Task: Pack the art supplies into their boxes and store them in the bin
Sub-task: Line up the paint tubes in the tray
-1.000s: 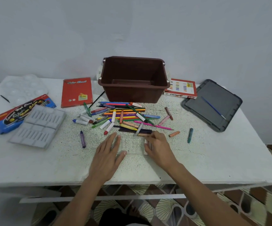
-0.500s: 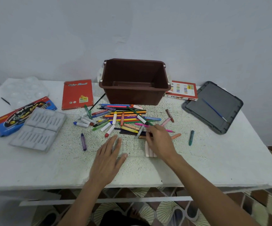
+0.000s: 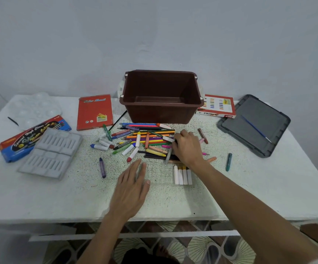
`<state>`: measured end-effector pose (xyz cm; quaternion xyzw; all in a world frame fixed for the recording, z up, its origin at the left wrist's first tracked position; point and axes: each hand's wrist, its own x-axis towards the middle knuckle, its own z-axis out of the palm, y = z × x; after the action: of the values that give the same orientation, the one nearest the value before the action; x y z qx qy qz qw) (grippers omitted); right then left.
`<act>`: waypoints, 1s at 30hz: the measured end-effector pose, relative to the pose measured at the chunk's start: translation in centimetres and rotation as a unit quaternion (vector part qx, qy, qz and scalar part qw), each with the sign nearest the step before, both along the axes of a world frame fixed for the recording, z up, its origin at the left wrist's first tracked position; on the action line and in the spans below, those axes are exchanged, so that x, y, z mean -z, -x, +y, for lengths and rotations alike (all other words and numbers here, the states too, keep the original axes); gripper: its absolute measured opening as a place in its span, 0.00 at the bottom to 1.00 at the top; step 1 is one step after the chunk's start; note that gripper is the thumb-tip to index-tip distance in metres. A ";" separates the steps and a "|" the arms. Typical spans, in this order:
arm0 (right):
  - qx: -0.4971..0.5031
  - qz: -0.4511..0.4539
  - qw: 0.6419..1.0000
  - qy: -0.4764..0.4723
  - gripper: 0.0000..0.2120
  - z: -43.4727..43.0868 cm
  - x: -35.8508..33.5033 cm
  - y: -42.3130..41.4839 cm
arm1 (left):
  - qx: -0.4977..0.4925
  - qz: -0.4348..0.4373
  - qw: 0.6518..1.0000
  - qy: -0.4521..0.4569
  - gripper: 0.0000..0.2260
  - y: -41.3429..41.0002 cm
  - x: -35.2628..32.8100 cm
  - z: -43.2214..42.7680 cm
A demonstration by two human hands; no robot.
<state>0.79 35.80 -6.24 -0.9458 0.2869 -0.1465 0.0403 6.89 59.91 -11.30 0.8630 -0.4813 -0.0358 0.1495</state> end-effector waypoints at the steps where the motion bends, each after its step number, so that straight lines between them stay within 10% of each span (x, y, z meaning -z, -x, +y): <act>1: -0.004 -0.016 1.000 -0.016 0.08 0.0 -0.2 0.0 | -0.001 -0.001 1.000 0.001 0.27 0.0 0.0 0.0; 15: -0.041 -0.124 0.876 -0.465 0.07 1.5 -3.4 5.8 | 0.001 -0.020 1.000 -0.009 0.27 0.0 0.0 -0.1; 30: -0.155 0.121 0.942 -0.273 0.10 3.4 -3.9 3.8 | 0.000 -0.012 1.000 -0.014 0.28 0.0 0.1 -0.1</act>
<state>-3.03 39.16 -2.30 -0.9420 0.1684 0.0608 0.2839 6.89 59.84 -11.41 0.8654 -0.4824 -0.0323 0.1316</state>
